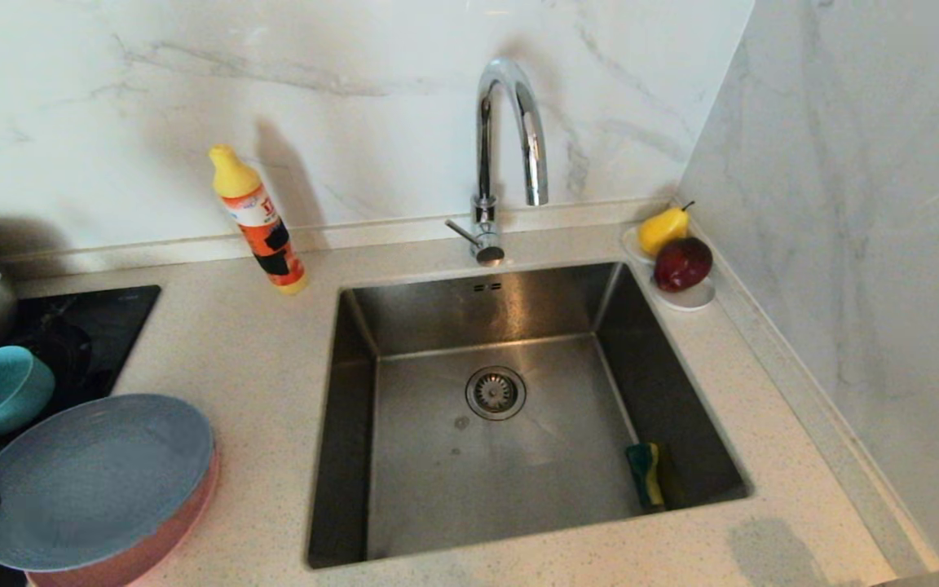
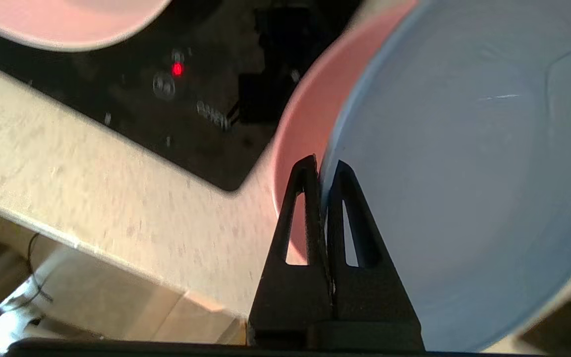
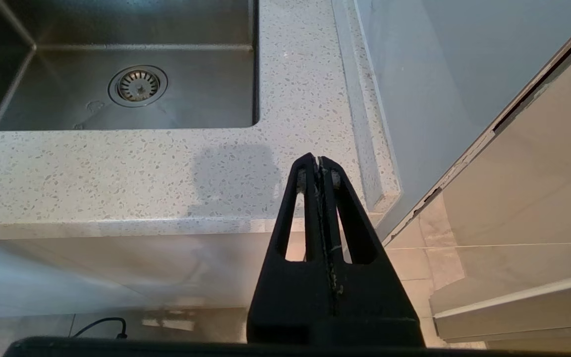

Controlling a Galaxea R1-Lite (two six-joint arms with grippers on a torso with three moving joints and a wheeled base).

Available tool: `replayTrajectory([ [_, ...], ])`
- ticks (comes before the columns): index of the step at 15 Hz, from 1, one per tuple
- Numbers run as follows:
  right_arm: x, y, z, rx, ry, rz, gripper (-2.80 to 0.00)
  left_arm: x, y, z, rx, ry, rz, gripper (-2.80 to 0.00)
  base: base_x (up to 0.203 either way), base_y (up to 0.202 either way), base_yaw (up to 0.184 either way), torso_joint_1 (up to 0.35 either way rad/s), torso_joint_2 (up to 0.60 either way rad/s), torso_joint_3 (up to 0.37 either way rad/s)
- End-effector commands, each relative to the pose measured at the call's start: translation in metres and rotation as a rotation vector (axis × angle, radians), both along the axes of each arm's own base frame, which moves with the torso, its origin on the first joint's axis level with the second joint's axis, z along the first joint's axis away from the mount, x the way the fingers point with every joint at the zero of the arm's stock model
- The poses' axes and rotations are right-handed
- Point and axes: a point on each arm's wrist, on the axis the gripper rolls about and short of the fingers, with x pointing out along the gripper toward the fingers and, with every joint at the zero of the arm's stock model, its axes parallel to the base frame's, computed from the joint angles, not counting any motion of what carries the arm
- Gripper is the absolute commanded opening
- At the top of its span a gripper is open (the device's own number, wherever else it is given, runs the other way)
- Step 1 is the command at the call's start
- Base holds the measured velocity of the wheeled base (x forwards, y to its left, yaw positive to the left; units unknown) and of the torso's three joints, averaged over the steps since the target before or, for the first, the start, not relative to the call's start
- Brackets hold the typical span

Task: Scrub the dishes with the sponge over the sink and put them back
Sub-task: Place the plate on the plate

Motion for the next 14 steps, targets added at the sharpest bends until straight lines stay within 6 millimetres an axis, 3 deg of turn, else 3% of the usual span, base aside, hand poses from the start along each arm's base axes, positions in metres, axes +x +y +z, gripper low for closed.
replayTrajectory([
  [1, 0.000, 0.000, 0.000, -0.001, -0.002, 0.001, -2.80, 0.007, 0.007, -0.020, -0.028, 0.017, 0.001, -2.80, 0.000, 0.000, 0.000, 0.000, 0.00, 0.000],
  [3, 0.000, 0.000, 0.000, -0.001, -0.002, 0.001, -2.80, 0.008, 0.006, -0.029, -0.075, -0.028, -0.042, -2.80, 0.000, 0.000, 0.000, 0.000, 0.00, 0.000],
  [13, 0.000, 0.000, 0.000, -0.001, -0.002, 0.001, -2.80, 0.009, 0.006, -0.030, -0.106, -0.057, -0.073, -2.80, 0.000, 0.000, 0.000, 0.000, 0.00, 0.000],
  [14, 0.000, 0.000, 0.000, -0.001, -0.002, 0.001, -2.80, 0.008, 0.006, -0.029, -0.105, -0.062, -0.075, 0.00, 0.000, 0.000, 0.000, 0.000, 0.00, 0.000],
])
